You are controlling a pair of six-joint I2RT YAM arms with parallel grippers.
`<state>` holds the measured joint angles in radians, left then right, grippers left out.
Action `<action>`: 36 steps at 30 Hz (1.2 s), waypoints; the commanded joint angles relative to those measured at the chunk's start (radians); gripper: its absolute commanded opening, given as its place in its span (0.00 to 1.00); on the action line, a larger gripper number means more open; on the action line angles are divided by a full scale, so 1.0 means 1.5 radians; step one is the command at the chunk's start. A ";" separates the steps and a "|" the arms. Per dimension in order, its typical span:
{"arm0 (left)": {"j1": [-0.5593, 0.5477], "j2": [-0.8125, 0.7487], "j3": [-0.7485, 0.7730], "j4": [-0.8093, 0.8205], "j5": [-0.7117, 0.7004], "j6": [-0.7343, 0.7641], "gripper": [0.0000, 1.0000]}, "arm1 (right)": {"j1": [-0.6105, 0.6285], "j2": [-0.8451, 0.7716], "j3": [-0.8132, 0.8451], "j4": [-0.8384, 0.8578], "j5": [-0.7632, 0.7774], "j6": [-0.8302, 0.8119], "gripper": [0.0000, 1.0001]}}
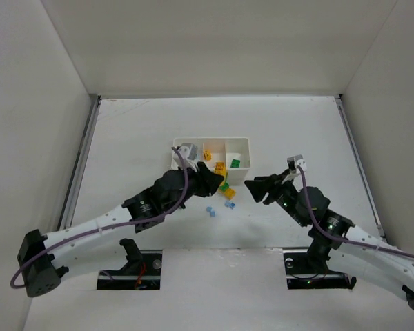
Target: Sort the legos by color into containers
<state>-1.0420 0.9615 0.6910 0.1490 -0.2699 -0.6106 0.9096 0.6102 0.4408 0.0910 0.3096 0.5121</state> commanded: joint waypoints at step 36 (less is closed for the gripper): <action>0.347 -0.075 -0.200 0.311 0.590 -0.544 0.13 | 0.143 0.353 0.054 0.362 -0.068 -0.216 0.70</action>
<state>-0.5301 0.8772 0.4000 0.4946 0.5808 -1.3750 1.1145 1.1358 0.5224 0.5381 0.2237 0.1661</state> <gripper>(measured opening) 0.330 0.697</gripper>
